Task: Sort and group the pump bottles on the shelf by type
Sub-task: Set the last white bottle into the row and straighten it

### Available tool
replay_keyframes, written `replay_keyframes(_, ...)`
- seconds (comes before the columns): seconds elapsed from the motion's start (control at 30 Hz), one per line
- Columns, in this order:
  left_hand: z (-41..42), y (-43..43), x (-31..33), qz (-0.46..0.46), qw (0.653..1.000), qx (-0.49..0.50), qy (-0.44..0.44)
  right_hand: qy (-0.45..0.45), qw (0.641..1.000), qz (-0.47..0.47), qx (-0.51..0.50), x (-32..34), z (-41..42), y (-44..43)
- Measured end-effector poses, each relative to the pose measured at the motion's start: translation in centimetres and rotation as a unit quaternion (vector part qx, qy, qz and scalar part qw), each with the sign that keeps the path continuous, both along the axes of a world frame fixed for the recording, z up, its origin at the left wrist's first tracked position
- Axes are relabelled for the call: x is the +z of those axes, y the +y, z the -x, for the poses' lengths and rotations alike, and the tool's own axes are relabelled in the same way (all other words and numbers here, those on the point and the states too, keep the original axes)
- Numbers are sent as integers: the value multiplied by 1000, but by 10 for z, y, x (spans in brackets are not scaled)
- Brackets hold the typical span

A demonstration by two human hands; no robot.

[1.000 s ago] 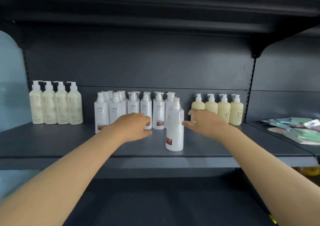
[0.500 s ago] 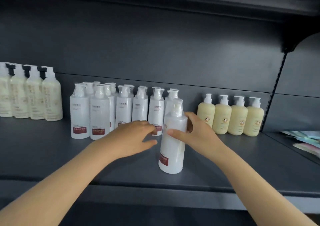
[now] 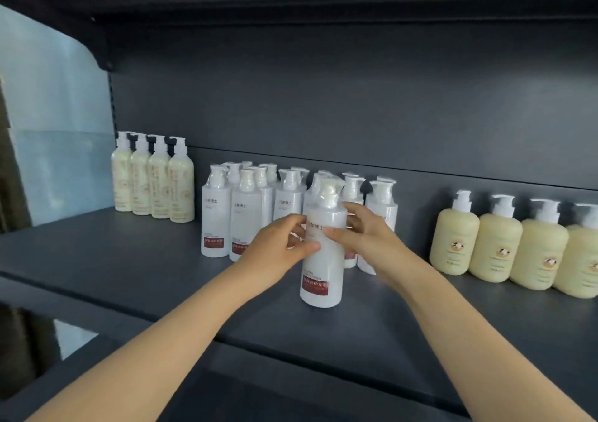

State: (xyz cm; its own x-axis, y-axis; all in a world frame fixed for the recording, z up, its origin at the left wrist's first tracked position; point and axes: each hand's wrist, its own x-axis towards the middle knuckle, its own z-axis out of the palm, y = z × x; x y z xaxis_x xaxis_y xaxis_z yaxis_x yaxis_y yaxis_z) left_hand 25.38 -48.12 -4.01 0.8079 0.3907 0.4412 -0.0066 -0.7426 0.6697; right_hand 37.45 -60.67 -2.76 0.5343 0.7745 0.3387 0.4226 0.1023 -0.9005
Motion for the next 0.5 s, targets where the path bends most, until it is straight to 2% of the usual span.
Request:
replay_keyframes(0.13, -3, 31, 9, -19, 1000, 10, -20, -39, 999, -1, 8, 12, 4, 36)
replay_keyframes(0.3, -10, 75, 37, -39, 999, -26, 28, -66, 998, 14, -15, 20, -5, 71)
replay_keyframes(0.5, -27, 120, 87, -197, 965, -98, 140, -35, 998, 4, -48, 19, -14, 100)
